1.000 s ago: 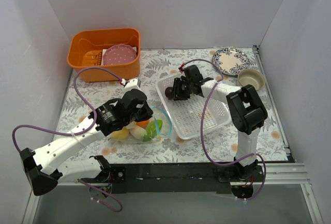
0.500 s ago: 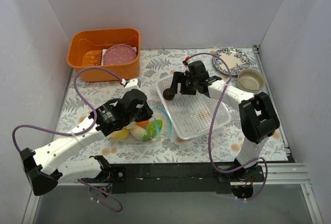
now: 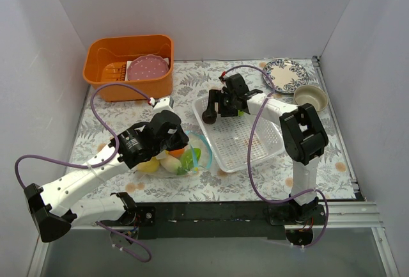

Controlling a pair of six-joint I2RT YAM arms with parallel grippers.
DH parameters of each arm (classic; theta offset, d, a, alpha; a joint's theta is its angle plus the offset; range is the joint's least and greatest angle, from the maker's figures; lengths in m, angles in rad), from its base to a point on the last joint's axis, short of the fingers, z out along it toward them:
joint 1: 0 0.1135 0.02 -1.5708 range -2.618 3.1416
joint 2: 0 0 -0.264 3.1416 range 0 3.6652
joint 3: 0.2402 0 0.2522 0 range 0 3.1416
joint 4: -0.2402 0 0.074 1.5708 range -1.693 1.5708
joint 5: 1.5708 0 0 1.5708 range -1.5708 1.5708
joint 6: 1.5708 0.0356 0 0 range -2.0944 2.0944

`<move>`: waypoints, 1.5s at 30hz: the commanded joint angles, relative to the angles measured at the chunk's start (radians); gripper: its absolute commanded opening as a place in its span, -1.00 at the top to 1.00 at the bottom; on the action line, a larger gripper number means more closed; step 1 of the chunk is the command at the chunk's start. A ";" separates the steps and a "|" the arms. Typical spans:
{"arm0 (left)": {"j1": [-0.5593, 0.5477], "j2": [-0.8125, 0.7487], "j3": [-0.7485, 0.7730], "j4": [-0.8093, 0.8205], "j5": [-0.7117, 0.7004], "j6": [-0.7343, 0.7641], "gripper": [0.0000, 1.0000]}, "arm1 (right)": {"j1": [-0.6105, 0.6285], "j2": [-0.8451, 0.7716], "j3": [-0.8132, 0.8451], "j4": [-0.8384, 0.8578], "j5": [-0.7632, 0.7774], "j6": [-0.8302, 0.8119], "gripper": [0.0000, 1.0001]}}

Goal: Place the food in the zip-top bag and seal the zipper
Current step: Pick up the fake fruit from the bin.

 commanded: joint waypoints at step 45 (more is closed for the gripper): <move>0.006 0.025 0.105 -0.062 -0.089 0.005 1.00 | 0.136 -0.592 -0.386 0.090 -0.009 0.082 -0.01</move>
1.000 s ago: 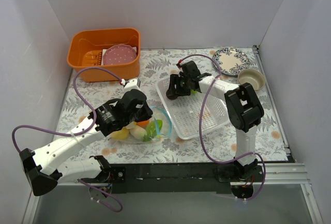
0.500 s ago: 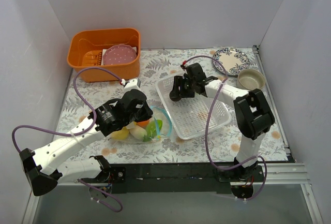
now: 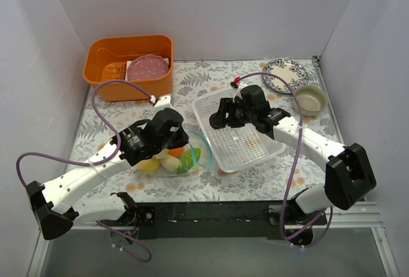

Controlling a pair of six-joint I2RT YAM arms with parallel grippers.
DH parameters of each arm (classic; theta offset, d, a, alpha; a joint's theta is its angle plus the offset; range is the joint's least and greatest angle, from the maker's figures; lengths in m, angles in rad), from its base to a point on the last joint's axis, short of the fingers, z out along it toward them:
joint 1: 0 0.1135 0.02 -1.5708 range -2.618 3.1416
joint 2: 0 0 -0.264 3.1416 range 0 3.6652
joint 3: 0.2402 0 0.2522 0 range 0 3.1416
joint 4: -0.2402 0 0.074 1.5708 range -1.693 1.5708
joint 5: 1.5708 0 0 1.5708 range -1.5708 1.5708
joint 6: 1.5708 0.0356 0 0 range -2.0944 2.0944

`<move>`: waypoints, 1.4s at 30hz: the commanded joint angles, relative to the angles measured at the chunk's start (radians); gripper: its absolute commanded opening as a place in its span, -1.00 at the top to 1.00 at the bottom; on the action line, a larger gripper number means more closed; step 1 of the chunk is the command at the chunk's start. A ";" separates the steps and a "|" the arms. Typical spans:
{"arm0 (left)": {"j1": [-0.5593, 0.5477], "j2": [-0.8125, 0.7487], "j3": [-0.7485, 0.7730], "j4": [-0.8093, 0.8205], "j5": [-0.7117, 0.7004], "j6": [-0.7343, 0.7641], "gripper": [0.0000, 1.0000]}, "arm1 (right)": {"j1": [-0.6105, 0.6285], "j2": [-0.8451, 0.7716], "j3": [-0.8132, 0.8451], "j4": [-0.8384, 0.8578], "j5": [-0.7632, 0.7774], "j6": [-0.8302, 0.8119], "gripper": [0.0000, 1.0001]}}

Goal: Place the food in the zip-top bag and seal the zipper
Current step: Pick up the fake fruit from the bin, then place the fake fruit in the zipper food storage bag.

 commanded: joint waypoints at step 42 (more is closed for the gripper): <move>0.018 -0.024 0.095 -0.021 -0.032 0.013 0.96 | 0.343 -0.027 -0.002 0.109 0.098 0.109 -0.04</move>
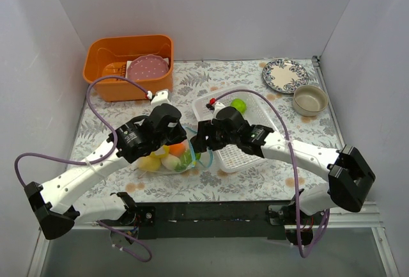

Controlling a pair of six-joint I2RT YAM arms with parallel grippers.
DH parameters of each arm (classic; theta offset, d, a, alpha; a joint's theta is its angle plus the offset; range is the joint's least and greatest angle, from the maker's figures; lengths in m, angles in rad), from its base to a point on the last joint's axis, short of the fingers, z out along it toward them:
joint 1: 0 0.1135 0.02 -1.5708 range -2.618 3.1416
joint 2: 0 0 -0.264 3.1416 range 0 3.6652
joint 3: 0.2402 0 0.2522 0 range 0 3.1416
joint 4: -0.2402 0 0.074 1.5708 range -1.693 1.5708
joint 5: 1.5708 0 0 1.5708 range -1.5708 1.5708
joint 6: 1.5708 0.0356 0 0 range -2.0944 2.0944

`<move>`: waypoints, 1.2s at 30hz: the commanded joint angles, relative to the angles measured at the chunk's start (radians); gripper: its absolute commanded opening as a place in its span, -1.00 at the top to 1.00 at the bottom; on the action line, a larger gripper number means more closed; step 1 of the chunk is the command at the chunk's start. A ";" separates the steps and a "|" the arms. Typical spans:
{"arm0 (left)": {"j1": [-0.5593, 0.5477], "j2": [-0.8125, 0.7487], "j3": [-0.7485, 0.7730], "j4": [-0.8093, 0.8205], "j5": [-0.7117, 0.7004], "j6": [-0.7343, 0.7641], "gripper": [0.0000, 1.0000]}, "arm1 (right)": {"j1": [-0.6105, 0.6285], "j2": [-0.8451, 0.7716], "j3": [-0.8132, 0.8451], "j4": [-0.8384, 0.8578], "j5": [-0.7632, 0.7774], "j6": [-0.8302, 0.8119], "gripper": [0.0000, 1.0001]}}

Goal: Place the food in the zip-top bag and seal the zipper
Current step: Place the fake fruit in the zipper food storage bag.

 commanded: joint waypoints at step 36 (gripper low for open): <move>0.010 -0.117 0.019 -0.049 -0.169 -0.100 0.90 | -0.027 -0.037 0.209 -0.094 0.180 -0.152 -0.86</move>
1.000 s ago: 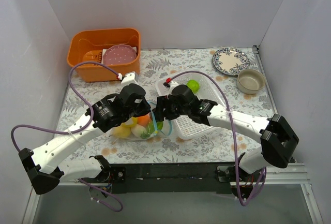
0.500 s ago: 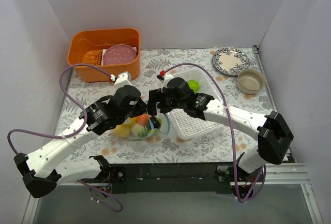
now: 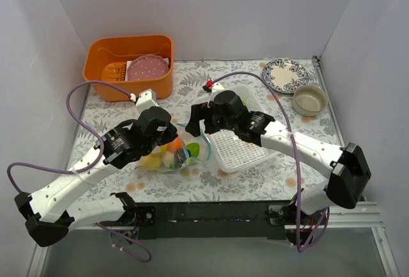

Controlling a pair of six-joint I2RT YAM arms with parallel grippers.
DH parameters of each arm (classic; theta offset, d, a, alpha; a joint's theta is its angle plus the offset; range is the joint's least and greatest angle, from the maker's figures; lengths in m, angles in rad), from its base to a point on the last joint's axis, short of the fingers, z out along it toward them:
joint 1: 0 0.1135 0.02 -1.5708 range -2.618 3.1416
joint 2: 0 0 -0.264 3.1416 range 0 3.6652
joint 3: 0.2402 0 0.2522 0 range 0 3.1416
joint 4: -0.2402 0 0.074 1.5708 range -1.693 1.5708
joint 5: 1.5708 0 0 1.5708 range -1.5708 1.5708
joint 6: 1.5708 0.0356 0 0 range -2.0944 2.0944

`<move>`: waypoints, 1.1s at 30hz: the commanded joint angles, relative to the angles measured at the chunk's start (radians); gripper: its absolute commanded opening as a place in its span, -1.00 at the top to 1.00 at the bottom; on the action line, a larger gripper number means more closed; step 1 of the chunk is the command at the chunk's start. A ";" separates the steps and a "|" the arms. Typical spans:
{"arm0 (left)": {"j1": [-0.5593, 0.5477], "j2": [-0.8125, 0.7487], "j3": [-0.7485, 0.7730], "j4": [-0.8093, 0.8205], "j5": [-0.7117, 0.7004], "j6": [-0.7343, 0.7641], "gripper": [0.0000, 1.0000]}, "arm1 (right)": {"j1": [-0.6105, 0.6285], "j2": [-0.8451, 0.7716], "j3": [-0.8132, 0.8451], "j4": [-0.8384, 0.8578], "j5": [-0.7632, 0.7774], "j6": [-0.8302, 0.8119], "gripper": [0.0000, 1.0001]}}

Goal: Place the food in the zip-top bag and seal the zipper
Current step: Place the fake fruit in the zipper food storage bag, then adjust the zipper food storage bag at the center of the board.

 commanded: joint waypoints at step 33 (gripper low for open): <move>0.047 -0.078 0.056 -0.094 -0.172 -0.035 0.89 | 0.057 0.006 -0.047 -0.136 0.011 0.156 -0.32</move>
